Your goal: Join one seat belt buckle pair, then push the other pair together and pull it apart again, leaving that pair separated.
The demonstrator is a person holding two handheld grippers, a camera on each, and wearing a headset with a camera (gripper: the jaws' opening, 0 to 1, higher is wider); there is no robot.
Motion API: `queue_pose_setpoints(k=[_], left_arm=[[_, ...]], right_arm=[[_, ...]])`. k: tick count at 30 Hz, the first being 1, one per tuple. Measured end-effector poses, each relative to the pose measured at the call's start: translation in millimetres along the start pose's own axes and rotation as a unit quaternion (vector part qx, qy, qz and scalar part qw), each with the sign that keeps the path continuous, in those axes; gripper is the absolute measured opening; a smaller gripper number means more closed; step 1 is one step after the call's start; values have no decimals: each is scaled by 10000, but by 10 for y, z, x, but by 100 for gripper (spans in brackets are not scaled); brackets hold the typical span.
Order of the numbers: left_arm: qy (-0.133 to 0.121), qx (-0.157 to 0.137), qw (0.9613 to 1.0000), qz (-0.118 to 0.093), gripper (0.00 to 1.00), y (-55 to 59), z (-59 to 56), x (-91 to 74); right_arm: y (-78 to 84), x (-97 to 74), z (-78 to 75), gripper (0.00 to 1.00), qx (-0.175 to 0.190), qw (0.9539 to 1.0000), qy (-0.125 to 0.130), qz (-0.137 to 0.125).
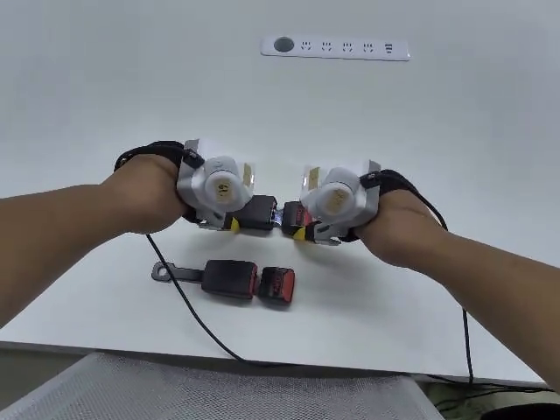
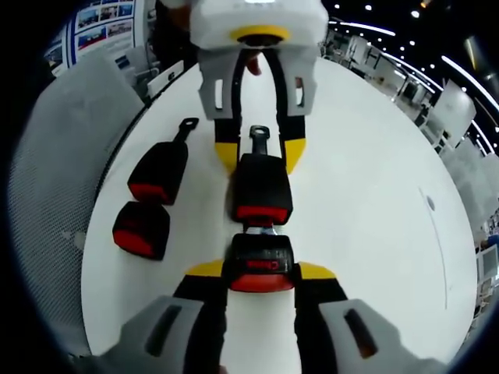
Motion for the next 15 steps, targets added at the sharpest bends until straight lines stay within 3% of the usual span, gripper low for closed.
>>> queue_pose_setpoints(k=[7,11,15], left_arm=[[-12,47,10000,60,30,-48,-47,-30],[-40,30,10000,-22,31,-31,-52,-33],[-27,38,10000,68,31,-62,-57,-35]], right_arm=[[57,-48,-6,32,-5,10000,9,-1],[80,-42,-9,32,82,10000,-12,-16],[82,-47,-6,33,138,9999,-17,-1]])
Point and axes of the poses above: the centre of the closed fingertips' face, and the gripper's own axes: x roughly forward along the fingers, z roughly to its left, y roughly out of its underside, the point moved 8 cm from there along -x, roughly backward along the fingers, and after that the axes turned 15 degrees about y, right-handed, at the moved point
